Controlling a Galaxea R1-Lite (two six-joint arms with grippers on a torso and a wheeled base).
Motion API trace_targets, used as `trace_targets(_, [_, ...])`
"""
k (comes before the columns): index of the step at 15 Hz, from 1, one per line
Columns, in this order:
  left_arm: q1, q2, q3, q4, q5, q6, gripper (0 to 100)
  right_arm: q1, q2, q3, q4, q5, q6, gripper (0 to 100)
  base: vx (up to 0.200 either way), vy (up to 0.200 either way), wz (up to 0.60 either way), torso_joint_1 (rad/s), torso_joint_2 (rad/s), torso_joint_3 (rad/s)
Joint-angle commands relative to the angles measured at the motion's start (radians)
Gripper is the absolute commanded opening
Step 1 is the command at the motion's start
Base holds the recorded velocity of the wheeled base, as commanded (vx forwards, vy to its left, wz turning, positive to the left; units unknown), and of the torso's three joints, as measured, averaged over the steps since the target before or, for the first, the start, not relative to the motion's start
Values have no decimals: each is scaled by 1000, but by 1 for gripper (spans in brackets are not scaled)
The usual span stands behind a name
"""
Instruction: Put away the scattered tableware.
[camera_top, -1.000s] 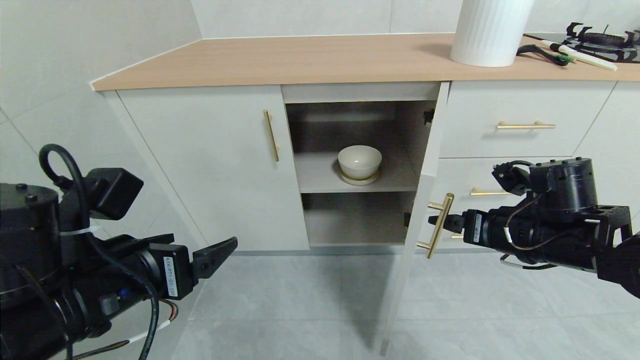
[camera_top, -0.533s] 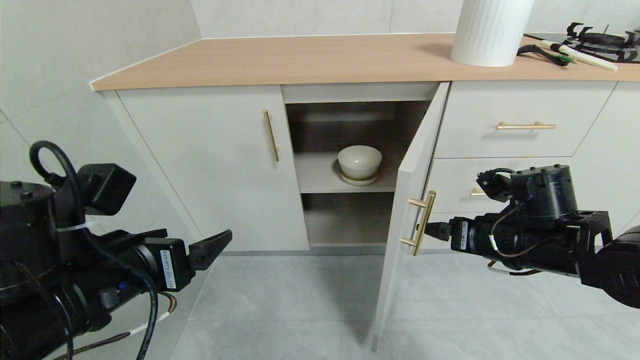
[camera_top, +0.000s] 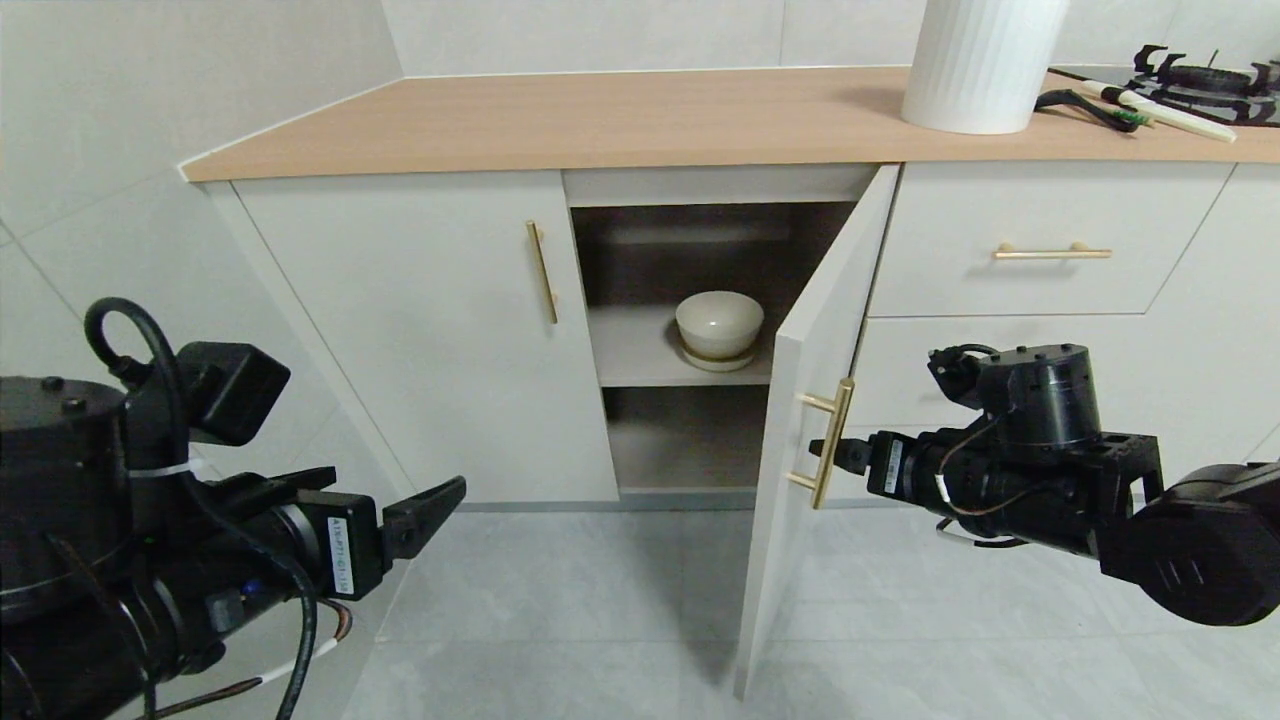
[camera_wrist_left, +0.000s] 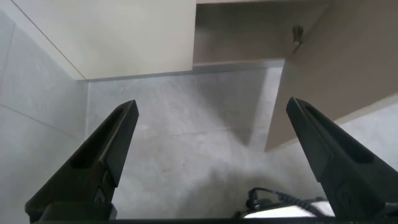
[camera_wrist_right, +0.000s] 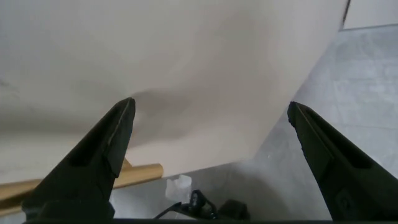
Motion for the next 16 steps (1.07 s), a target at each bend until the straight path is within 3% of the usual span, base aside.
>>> trace_targets(1, [0,3,8,-2,-1,2,100,8,13,-2,-8,0,1,100,0,0,0,0,0,0])
trace_targets(8, [0,4,8,0,-1,2,100,25,59,-2,-92,-43,27,100,200,0,0,0,2,2])
trace_targets(11, [0,7,8,-2,1,5,100,28,86,-10,-148,-66,56,100,0,0,0,0,0,0])
trace_targets(16, [0,6,8,-2,1,5,100,52,209,-94,-254,-250,113,100,0,0,0,0,0,0])
